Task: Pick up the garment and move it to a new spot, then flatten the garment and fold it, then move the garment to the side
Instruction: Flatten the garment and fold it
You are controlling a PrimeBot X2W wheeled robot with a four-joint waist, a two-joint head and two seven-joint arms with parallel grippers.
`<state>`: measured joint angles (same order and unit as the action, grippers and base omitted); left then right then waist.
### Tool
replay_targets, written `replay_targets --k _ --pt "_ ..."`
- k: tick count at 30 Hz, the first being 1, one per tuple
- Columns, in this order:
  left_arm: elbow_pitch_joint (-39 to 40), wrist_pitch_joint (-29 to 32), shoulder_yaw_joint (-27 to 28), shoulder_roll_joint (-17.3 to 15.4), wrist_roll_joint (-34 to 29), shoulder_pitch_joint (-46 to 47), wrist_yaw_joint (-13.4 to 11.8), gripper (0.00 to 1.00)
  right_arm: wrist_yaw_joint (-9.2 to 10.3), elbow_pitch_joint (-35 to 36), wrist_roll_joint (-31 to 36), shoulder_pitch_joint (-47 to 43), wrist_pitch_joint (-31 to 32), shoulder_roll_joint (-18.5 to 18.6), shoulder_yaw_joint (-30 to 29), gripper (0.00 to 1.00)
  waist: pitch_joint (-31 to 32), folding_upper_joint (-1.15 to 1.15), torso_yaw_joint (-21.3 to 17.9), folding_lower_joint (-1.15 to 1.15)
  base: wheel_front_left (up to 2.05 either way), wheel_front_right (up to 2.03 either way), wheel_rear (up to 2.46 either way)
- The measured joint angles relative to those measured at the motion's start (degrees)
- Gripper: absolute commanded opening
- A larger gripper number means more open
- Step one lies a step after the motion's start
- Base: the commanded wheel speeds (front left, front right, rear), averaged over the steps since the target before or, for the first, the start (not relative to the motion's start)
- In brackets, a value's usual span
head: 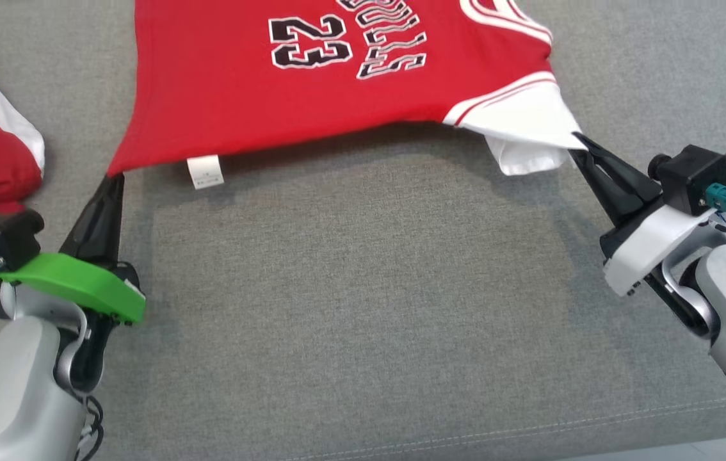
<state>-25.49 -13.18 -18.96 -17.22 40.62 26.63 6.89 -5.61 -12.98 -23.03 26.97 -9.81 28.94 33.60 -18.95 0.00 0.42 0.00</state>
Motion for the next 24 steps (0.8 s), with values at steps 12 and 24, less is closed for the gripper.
replay_targets --k 12,24 --pt "2.34 -0.07 -1.78 -0.83 0.03 -10.53 0.23 0.0 -0.73 6.24 -0.93 -9.95 9.81 6.93 3.97 0.0 7.37 0.0 1.17 0.0 0.0 0.0 0.0" --pt "7.53 -0.08 -1.7 -0.92 1.47 -19.7 0.19 0.0 -0.87 16.51 -5.73 -18.56 17.93 10.37 6.28 0.0 9.42 0.0 0.55 0.0 0.0 0.0 0.0"
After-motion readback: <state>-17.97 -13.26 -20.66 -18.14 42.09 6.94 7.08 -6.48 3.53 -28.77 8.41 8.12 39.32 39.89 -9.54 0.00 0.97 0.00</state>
